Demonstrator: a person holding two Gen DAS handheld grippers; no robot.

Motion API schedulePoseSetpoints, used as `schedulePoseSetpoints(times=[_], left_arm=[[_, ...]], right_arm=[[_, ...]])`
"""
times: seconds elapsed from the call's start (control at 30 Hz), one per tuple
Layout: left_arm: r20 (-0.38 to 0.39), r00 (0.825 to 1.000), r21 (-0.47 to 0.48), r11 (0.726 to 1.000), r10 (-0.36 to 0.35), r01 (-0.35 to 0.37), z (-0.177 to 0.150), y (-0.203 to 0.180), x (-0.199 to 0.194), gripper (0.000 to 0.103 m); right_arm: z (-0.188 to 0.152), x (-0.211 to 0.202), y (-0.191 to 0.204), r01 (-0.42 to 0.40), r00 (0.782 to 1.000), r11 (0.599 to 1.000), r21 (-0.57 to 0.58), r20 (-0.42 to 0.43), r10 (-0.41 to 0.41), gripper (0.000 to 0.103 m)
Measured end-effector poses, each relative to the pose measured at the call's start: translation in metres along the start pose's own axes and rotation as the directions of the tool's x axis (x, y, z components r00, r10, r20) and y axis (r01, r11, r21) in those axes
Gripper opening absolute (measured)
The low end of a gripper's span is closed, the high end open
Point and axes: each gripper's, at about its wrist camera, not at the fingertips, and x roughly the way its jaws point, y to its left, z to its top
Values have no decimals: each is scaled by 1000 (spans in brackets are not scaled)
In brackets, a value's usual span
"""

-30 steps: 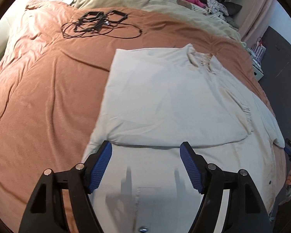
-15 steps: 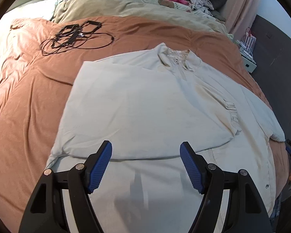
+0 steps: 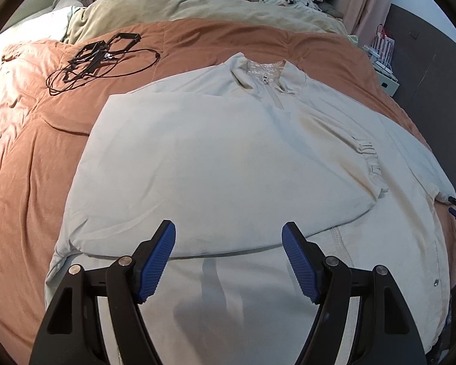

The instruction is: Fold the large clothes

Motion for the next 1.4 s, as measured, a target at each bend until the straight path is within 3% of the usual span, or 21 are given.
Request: schedulePoseSetpoints(times=[0.13, 0.2, 0.23, 0.33, 0.43, 0.6, 0.87, 1.13, 1.4], left_arm=[[1, 1000, -12, 1000, 7, -7, 1, 7, 1, 73], [1, 1000, -16, 1000, 9, -9, -1, 10, 0, 73], [1, 1000, -16, 1000, 11, -11, -2, 12, 0, 73], [3, 1000, -17, 1000, 13, -13, -4, 18, -3, 73], [11, 1000, -28, 1000, 11, -11, -6, 26, -8, 73], [30, 999, -61, 998, -12, 14, -6, 37, -20, 73], [66, 997, -77, 996, -34, 39, -10, 54, -45, 73], [84, 996, -110, 993, -33, 42, -14, 84, -65, 73], [83, 996, -144, 989, -22, 34, -24, 109, -69, 73]], right_arm=[[9, 13, -4, 2, 1000, 1000, 22, 6, -2, 45], [13, 17, -6, 8, 1000, 999, 34, 9, -8, 28], [16, 18, -7, 13, 1000, 999, 36, 9, -13, 10], [22, 6, 1, 15, 999, 1000, 4, 35, -15, 3], [32, -25, 27, 30, 994, 997, -76, 108, -22, 3], [51, -79, 76, -24, 984, 987, -162, 170, 52, 3], [38, -146, 188, -51, 964, 920, -388, 220, 146, 3], [-9, -163, 271, -153, 955, 845, -512, 142, 259, 3], [-83, -142, 341, -252, 947, 727, -639, -9, 320, 3]])
